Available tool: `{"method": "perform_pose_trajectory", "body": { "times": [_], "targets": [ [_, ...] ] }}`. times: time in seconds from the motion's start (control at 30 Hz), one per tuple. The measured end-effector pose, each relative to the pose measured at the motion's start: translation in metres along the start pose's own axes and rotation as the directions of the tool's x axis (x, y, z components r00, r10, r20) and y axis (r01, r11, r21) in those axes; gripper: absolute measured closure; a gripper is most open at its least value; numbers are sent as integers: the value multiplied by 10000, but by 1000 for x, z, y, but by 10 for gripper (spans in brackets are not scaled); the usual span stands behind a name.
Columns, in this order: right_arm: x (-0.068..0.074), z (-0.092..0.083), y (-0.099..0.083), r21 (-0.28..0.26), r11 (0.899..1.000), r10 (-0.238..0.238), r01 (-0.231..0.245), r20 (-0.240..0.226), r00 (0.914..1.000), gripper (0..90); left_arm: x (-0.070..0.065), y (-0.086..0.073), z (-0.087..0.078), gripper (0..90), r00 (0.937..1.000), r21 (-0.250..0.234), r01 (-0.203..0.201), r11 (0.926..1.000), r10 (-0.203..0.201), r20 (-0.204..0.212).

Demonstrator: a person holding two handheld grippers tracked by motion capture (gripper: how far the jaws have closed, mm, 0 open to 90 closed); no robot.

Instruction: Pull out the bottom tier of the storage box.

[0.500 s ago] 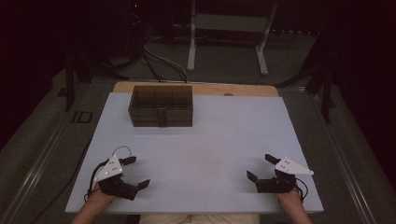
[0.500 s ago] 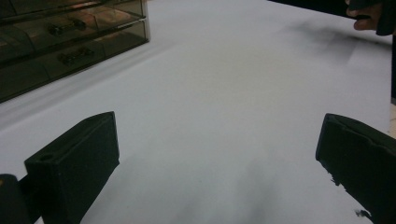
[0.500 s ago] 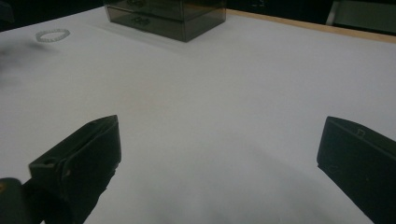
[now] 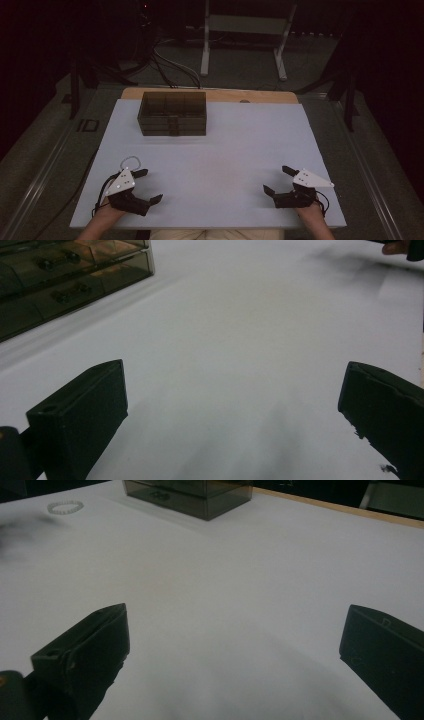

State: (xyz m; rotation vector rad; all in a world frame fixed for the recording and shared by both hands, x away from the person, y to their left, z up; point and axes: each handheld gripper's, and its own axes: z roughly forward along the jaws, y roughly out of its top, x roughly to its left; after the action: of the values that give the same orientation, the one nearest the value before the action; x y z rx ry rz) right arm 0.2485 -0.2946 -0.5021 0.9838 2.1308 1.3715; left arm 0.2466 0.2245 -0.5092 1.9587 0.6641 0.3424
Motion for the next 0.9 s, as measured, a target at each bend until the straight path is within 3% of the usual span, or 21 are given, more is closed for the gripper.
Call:
{"method": "perform_pose_trajectory", "body": {
  "times": [0.27, 0.4, 0.43, 0.5, 0.73, 0.9],
  "targets": [
    [5, 2, 2, -2, 9998, -194, 194, 14, 9998, 0, -3, 1, 3, 9, 9993, -18, -188, 9998, 188, 325],
    [8, -1, 3, -227, 9984, -522, 523, 54, 9986, 0, -5, 5, 4, 9, 9992, -388, 20, 9992, -4, 393],
    [9, -2, 4, -280, 9985, -478, 480, 61, 9988, 0, -7, 6, 4, 9, 9986, -279, -210, 9994, 223, 472],
    [10, -2, 4, -329, 9981, -516, 519, 86, 9986, 0, -7, 6, 4, 9, 9981, -198, -280, 9994, 291, 539],
    [10, -4, 4, -560, 9971, -516, 511, -64, 9986, 0, -1, 13, 1, 9, 9976, -355, -24, 9994, 48, 685],
    [7, -3, 3, -551, 9975, -446, 442, -71, 9990, 0, -1, 20, 0, 9, 9971, -137, -459, 9989, 467, 609]
  ]
}}
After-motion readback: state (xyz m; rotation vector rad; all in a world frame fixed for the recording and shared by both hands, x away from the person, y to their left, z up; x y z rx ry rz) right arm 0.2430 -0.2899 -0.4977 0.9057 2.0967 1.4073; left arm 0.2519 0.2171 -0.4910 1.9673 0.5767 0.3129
